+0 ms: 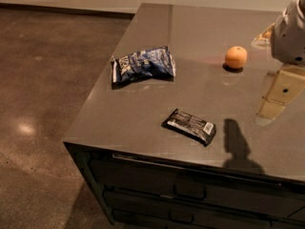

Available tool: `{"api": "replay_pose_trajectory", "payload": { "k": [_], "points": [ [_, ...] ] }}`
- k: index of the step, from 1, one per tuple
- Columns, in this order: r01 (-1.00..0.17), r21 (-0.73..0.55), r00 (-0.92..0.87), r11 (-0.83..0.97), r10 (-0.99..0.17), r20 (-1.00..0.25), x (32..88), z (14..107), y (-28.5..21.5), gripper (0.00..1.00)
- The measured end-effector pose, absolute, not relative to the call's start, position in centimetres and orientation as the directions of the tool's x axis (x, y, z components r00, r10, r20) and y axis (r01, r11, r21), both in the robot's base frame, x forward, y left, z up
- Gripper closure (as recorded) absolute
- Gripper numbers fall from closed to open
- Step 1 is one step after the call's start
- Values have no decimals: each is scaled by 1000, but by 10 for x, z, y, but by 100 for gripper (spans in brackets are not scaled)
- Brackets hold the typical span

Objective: Move orange near rxbar chocolate

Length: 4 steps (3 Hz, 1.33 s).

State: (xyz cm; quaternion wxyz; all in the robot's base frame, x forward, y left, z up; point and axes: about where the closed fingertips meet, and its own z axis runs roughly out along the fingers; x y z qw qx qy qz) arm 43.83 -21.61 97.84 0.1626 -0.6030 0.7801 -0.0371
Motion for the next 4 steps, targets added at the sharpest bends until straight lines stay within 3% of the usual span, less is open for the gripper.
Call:
{"api": "replay_pose_trajectory", "payload": {
  "k": [2, 4],
  "points": [
    [-919, -271, -227, 286, -947, -229, 451, 982, -214, 0],
    [-889, -267, -284, 373, -905, -318, 503, 976, -211, 0]
  ]
}}
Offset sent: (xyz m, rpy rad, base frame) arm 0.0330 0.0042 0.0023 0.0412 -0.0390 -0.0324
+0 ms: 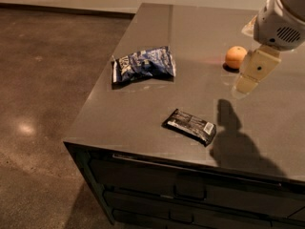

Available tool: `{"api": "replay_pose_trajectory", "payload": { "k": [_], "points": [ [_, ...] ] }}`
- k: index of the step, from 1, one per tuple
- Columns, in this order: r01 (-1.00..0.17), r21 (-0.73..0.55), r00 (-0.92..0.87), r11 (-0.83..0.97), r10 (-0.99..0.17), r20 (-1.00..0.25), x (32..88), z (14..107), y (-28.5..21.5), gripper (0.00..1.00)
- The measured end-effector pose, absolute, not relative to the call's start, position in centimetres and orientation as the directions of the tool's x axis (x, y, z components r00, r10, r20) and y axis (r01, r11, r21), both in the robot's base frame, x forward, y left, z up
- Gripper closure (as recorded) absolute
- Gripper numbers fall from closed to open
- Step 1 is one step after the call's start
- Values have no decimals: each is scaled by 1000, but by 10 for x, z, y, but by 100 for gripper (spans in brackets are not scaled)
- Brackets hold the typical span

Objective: Move orange near rxbar chocolate

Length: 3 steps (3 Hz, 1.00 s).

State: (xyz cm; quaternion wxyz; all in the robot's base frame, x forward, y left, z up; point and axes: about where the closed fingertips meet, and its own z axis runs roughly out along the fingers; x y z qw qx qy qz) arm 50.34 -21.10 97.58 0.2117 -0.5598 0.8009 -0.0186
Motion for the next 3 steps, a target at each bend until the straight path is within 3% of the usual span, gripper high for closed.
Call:
{"api": "replay_pose_trajectory", "payload": {
  "k": [3],
  "points": [
    [-745, -233, -468, 625, -738, -486, 594, 956, -237, 0]
  ]
}}
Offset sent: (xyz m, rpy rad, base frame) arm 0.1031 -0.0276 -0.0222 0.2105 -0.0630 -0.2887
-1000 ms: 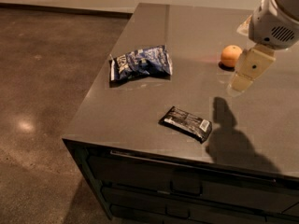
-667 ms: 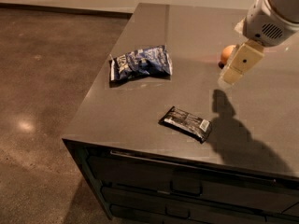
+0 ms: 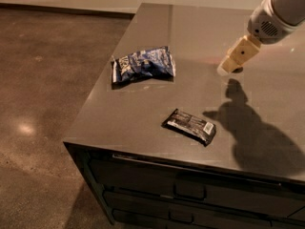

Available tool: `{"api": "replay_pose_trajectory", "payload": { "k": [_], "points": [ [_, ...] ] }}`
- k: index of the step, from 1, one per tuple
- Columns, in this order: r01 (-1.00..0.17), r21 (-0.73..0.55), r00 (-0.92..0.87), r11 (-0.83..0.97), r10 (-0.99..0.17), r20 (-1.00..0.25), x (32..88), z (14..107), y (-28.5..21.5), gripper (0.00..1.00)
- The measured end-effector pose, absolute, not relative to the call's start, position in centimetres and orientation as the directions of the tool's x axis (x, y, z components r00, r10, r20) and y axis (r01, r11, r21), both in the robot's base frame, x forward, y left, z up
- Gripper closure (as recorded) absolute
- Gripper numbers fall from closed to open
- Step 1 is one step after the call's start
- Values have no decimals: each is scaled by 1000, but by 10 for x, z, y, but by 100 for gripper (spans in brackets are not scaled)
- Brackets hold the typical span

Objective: Move orange near rxbar chocolate

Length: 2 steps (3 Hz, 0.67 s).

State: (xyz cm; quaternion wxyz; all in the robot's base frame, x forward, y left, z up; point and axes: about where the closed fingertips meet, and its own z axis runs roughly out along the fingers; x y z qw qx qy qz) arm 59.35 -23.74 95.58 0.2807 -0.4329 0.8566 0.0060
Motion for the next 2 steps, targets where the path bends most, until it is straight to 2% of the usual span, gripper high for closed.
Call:
{"api": "replay_pose_trajectory", "payload": {
  "k": [2],
  "points": [
    [-668, -210, -539, 714, -659, -525, 643, 941, -261, 0]
  ]
}}
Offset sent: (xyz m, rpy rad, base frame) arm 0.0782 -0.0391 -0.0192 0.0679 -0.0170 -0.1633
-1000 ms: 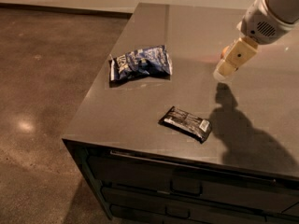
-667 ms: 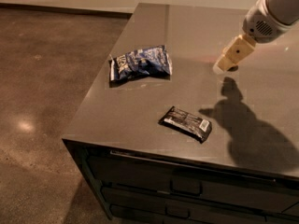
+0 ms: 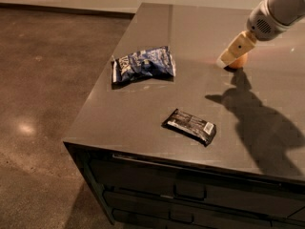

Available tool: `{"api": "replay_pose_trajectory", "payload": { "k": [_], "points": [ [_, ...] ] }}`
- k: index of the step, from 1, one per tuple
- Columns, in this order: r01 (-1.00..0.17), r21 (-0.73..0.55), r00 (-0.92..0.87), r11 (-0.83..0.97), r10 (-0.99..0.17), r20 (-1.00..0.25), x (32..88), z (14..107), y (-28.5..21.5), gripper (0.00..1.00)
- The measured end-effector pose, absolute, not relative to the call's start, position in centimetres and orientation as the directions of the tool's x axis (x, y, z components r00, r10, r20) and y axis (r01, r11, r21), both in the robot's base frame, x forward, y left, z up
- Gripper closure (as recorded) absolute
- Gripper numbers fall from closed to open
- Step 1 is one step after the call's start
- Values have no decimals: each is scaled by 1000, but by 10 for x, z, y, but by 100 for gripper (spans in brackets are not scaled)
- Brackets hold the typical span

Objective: Move orange near rxbar chocolate

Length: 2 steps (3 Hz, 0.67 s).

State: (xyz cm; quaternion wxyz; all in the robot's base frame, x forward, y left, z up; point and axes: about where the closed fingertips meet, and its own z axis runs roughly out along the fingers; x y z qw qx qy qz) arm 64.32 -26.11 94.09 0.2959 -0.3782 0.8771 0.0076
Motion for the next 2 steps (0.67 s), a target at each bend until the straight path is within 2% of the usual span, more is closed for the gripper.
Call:
{"api": "replay_pose_trajectory", "payload": {
  "k": [2],
  "points": [
    [-631, -164, -585, 758, -604, -541, 682, 921, -274, 0]
  ]
}}
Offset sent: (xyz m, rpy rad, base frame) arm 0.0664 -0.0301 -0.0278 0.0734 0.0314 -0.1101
